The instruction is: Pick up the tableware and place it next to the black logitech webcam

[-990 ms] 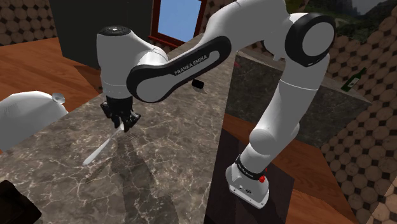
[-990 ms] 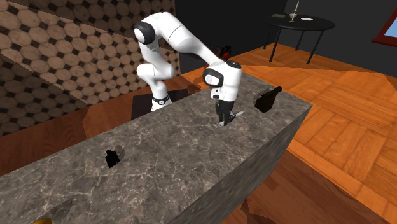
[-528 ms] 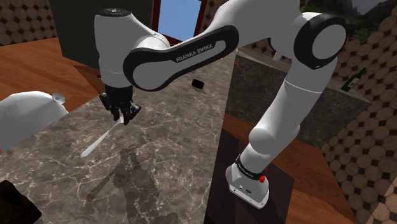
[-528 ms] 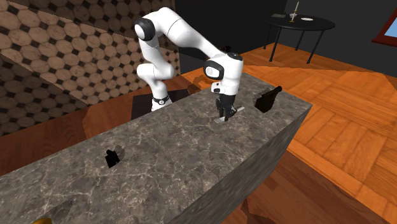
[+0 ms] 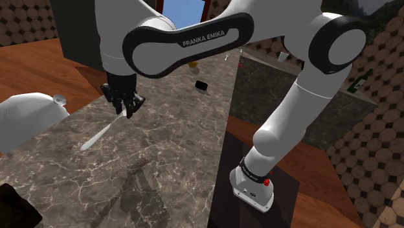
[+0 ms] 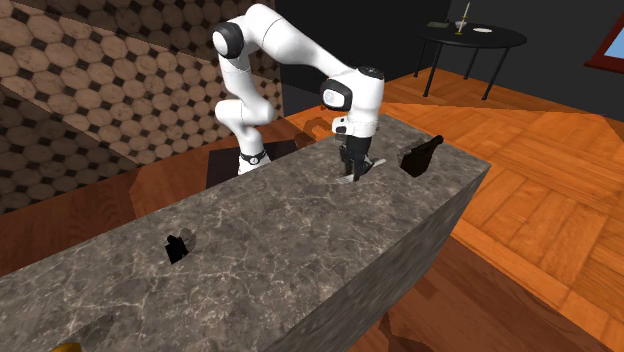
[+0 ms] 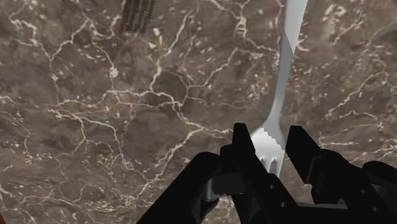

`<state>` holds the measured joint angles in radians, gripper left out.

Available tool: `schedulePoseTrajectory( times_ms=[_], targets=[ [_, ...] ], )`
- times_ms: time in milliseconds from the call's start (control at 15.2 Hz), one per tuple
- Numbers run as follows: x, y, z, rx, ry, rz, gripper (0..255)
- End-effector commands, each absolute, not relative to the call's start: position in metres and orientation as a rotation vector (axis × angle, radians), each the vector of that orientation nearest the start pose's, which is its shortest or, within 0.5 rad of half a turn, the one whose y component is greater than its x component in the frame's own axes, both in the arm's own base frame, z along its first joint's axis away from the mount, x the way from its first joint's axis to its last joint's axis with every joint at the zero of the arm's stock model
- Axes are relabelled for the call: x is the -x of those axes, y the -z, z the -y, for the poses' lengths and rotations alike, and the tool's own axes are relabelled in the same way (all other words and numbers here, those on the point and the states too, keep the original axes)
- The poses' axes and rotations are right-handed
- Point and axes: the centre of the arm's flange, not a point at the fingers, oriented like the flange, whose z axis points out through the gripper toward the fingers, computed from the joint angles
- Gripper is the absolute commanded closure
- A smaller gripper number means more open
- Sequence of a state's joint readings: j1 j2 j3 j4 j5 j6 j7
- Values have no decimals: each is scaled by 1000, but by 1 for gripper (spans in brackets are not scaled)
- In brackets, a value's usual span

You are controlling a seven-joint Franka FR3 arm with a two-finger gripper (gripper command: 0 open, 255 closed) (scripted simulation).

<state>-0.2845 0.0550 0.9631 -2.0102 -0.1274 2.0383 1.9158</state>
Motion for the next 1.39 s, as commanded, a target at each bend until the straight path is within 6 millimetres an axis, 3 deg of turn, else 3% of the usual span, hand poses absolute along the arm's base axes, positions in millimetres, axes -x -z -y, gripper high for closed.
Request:
schedulePoseTrajectory(
  times_ms=[0, 1320],
  targets=[
    [-445, -448, -343, 2626, 103, -1759, 255],
    [-543, -449, -98, 2626, 103, -1759, 255]
  ],
)
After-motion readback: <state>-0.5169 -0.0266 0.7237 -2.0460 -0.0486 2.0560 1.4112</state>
